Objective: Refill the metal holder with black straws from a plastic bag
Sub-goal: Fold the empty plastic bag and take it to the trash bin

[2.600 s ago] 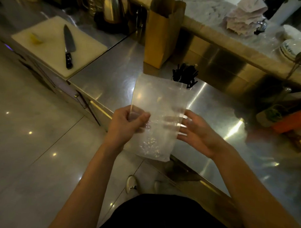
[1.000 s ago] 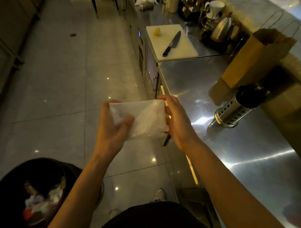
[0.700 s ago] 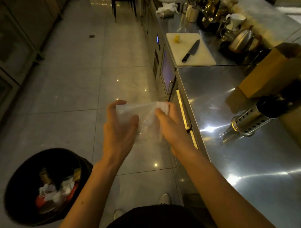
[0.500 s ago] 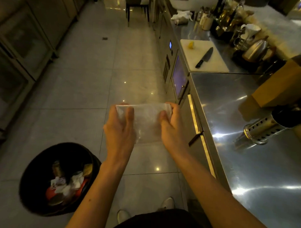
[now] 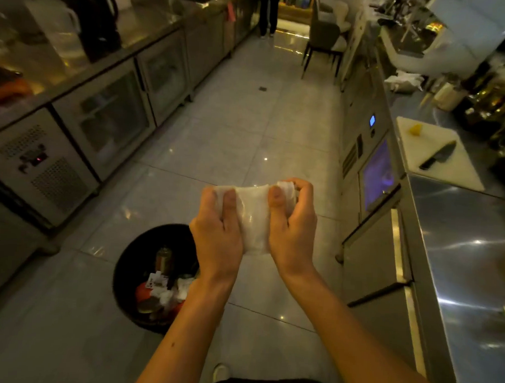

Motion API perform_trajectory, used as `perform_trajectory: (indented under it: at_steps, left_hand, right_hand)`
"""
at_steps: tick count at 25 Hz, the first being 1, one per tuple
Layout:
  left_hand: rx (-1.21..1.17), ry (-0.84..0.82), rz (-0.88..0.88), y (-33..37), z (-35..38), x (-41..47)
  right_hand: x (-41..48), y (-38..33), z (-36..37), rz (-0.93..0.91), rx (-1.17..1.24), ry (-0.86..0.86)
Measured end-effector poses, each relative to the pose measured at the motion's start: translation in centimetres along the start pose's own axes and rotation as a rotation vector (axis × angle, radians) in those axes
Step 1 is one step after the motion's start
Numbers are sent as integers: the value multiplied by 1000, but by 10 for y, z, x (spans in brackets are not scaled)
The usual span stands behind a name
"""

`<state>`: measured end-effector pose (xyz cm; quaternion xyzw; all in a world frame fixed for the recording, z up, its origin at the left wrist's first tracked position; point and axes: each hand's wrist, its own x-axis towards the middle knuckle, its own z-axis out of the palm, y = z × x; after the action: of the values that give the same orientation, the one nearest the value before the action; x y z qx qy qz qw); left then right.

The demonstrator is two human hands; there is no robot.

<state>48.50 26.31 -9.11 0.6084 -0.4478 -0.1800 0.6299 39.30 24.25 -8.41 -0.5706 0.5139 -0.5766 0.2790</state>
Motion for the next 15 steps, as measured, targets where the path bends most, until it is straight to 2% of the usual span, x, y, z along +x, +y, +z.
perform_trajectory:
  at_steps: [9, 15]
  left_hand:
    - [24, 140, 41, -7, -57, 41]
    - [120, 203, 42, -41, -76, 64]
  right_hand:
    - [-2, -28, 80, -119, 77, -101]
    - [0, -15, 131, -142, 113, -281]
